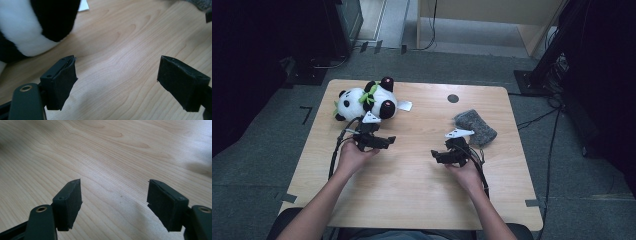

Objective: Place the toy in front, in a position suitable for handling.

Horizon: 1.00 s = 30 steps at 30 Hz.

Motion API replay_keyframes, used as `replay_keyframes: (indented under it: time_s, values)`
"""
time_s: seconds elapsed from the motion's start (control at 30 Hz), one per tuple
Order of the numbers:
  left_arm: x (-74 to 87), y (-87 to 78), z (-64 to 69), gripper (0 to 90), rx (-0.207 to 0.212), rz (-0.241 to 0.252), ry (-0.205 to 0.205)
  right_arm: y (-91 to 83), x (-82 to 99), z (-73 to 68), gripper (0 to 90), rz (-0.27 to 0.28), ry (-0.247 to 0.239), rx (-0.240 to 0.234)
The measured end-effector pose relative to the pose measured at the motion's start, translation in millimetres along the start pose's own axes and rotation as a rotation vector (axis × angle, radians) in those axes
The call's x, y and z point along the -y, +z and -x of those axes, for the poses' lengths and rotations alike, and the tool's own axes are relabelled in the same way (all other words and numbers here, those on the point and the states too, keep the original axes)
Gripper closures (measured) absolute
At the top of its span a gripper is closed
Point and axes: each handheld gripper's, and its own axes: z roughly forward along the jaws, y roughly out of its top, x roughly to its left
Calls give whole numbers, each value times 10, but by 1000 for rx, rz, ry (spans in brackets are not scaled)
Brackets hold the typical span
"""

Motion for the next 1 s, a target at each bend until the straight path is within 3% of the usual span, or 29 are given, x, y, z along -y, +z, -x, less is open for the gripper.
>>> replay_keyframes:
  time_s: [0.2,0.3,0.4,0.5,0.7,0.87,1.0]
  values:
    - [-53,-70,-78,158,-20,8,20,3,-9,4,290,-11,2,-1]
    - [-52,-88,-123,213,-18,28,20,4,-6,-15,361,-29,8,-19]
    - [-90,-111,-175,205,-42,17,37,2,-8,-25,366,-32,10,-22]
    - [-150,-163,-259,197,-18,36,6,-4,-9,-29,369,-35,9,-29]
    - [-227,-179,-356,198,-20,39,1,2,11,-45,384,-39,-5,-19]
    - [-321,-189,-432,199,-15,37,-32,-6,8,-40,397,-49,-12,-3]
    - [-359,-209,-484,215,-20,50,-38,-39,-18,-40,385,-30,-10,-3]
